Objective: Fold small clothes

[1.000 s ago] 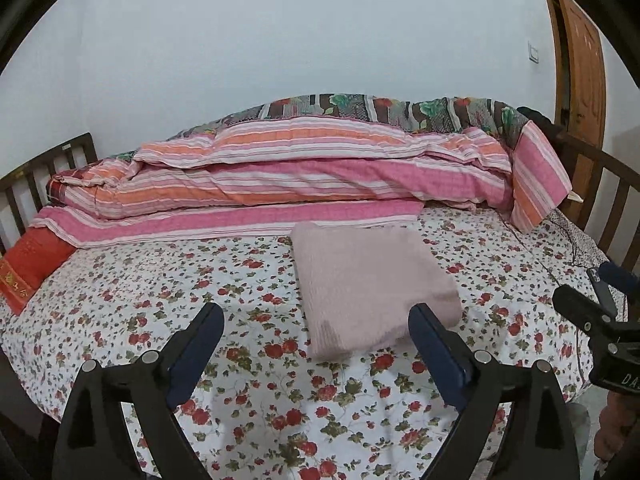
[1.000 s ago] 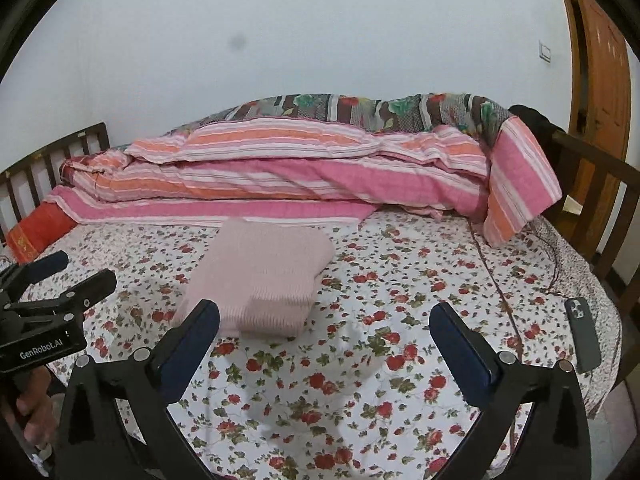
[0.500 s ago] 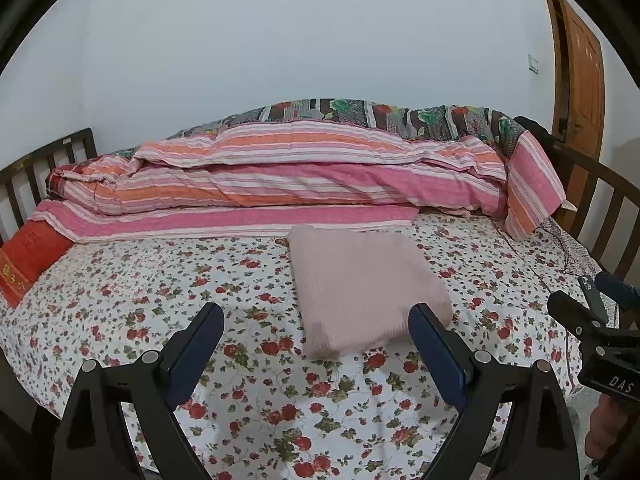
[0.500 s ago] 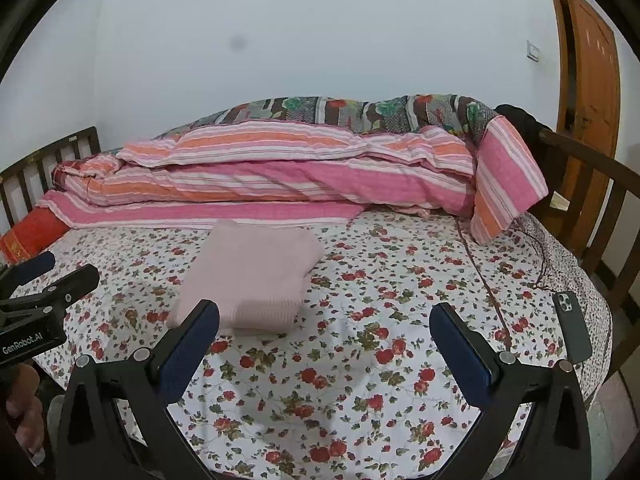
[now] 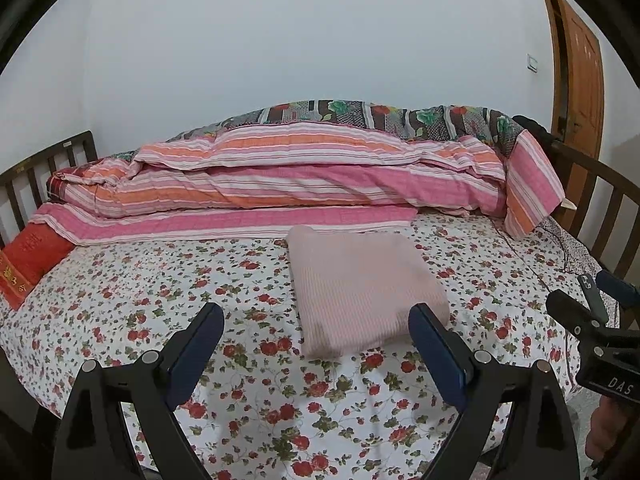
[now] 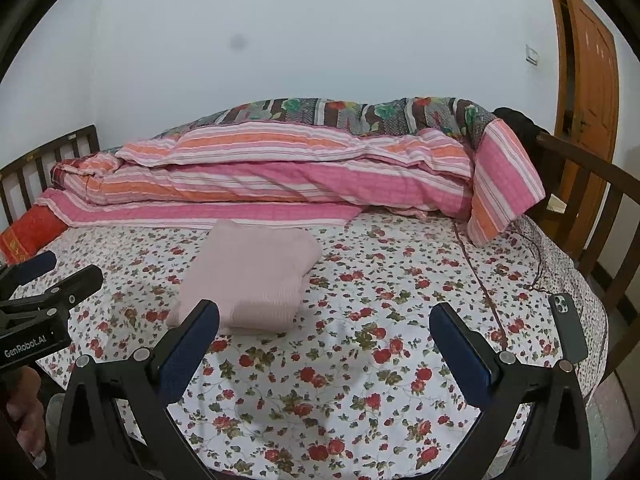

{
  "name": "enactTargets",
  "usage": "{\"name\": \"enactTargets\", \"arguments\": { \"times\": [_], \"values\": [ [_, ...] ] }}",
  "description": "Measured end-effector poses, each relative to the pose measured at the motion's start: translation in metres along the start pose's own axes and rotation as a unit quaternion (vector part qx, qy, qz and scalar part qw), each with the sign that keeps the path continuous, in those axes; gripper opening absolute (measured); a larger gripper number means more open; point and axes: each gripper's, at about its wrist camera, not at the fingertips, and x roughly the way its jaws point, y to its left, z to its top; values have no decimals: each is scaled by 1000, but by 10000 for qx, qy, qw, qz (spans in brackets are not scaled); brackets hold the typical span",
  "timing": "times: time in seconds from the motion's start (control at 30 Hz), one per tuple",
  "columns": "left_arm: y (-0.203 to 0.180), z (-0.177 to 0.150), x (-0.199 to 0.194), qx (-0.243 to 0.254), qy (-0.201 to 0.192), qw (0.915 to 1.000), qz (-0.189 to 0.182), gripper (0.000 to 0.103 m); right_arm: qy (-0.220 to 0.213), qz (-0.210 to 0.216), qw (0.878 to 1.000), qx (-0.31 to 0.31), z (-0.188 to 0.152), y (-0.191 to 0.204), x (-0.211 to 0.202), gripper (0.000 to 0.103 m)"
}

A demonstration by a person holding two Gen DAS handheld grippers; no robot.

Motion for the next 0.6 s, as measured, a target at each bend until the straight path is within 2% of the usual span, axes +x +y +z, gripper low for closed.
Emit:
{"name": "enactTargets", "arguments": {
  "times": [0.6],
  "values": [
    [1,-1,-1,-18,37,10000,-5,94,-10,-37,10000,-51,-1,6,-2,103]
  ]
}}
